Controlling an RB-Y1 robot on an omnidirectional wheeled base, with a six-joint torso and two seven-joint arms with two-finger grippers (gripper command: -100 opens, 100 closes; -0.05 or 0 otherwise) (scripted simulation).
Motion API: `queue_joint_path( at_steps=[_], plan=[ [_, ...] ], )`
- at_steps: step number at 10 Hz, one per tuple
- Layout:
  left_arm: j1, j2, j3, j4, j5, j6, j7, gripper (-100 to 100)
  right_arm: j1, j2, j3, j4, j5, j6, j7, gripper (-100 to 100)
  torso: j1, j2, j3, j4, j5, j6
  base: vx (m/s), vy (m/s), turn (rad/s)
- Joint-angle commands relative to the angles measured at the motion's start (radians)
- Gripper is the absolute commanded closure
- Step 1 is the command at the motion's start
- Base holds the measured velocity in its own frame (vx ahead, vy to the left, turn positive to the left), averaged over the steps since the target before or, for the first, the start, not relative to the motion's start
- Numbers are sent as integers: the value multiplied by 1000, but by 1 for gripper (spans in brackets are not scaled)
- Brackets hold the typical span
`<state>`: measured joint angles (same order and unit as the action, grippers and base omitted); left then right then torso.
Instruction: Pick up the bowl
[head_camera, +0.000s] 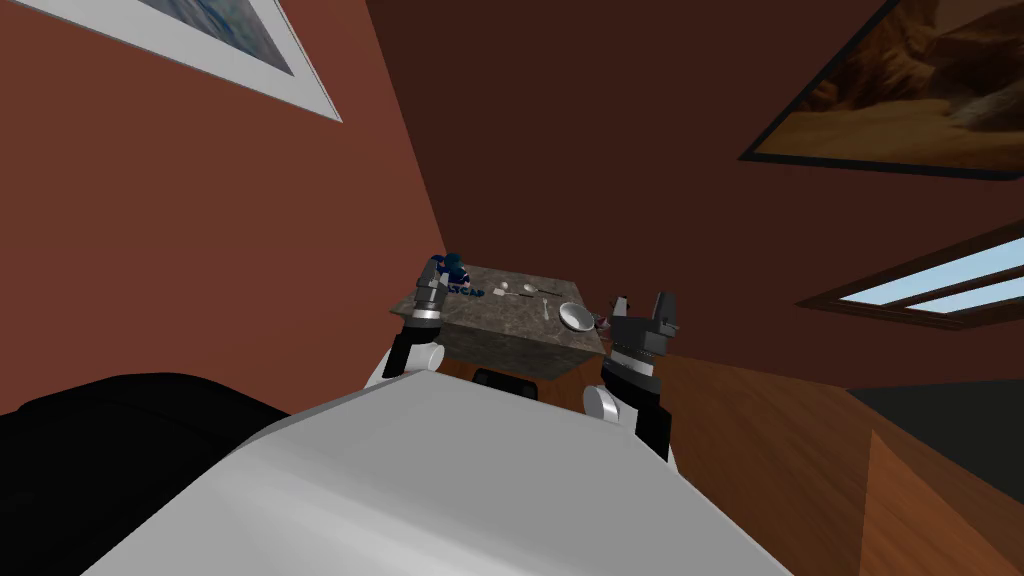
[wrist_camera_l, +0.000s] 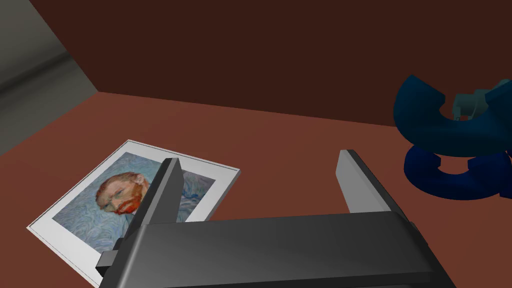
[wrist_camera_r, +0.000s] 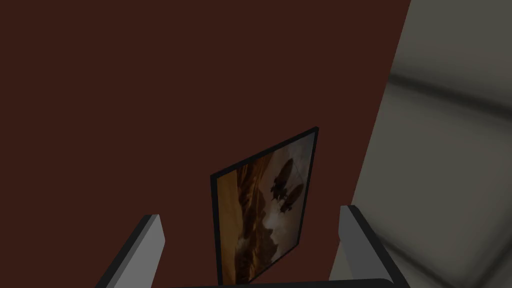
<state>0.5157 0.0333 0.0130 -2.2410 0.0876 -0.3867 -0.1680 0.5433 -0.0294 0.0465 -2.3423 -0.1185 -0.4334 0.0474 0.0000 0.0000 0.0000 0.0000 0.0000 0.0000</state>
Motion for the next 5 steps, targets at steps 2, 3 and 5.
queue_joint_path(
  at_steps=[2, 3, 5],
  plan=[
    [0, 0, 0, 0, 0, 0, 0, 0, 11, -72, -3, 50, 6, 12, 12, -100, 2, 2, 1, 0, 0, 0, -49, 50, 33],
    [0, 0, 0, 0, 0, 0, 0, 0, 16, -102, -5, 73, 9, 17, 18, -100, 3, 3, 2, 1, 1, 0, -69, 74, 32],
    [0, 0, 0, 0, 0, 0, 0, 0, 29, -168, -8, 130, 16, 30, 32, -100, 5, 4, 3, 1, 1, 0, -71, 92, 39]
  ],
)
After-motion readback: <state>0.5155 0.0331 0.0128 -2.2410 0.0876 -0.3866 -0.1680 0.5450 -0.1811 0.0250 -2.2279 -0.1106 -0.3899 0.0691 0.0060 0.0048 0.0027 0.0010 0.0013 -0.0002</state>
